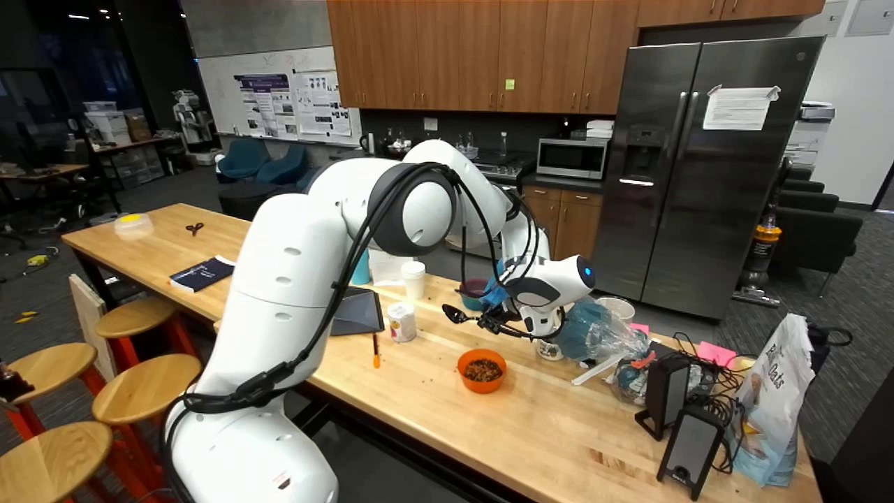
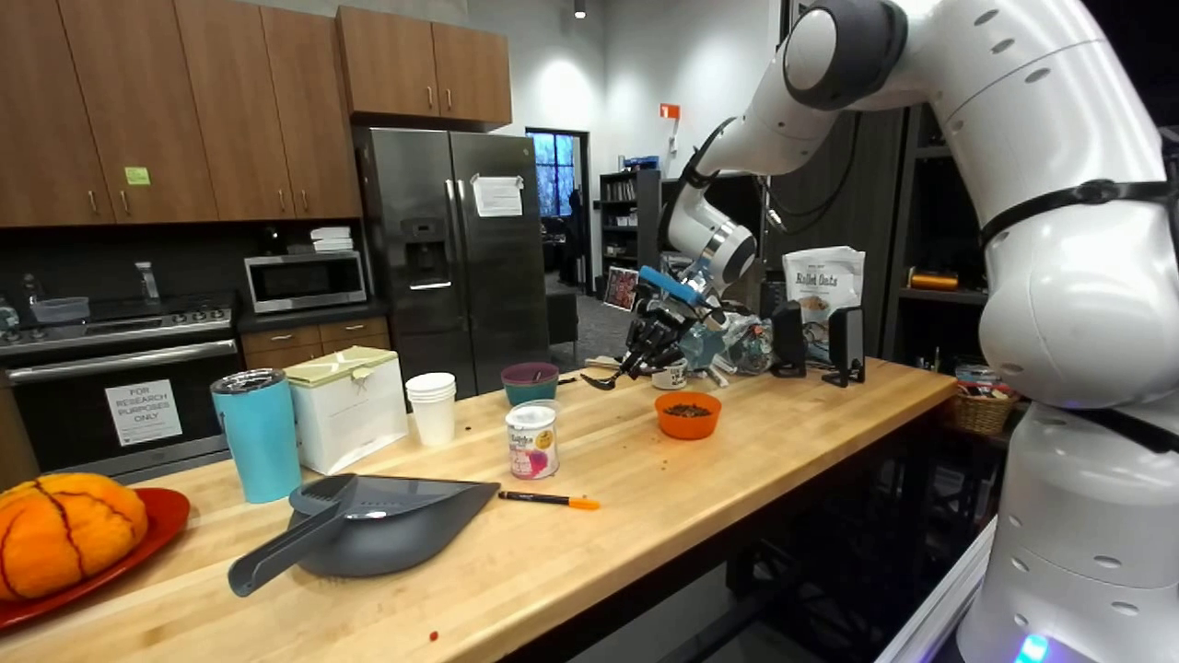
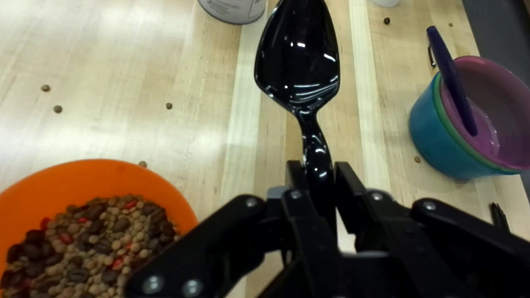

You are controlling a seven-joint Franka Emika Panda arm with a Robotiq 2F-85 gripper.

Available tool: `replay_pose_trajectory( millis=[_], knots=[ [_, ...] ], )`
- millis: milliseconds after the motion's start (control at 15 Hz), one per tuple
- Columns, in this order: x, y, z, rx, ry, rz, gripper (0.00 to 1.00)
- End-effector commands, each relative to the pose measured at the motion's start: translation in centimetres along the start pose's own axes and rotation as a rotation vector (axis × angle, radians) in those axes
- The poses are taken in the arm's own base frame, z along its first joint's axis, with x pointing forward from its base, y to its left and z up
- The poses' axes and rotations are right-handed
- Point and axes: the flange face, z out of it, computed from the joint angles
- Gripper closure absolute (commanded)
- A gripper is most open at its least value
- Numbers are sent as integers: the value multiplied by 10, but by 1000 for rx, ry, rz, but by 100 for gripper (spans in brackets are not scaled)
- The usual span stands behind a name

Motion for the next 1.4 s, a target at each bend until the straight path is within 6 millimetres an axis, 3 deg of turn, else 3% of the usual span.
replay_pose_trajectory(
  millis=[0,467,533,733,1133,1333],
  knots=[
    [14,-10,17,-19,-8,6,94],
    [28,-15,27,-34,3,5,94],
    [29,-17,27,-36,6,3,53],
    [28,-17,27,-43,4,-1,41],
    [9,-12,17,-58,40,-68,0],
    [-14,-7,-4,-119,194,-129,0]
  ],
)
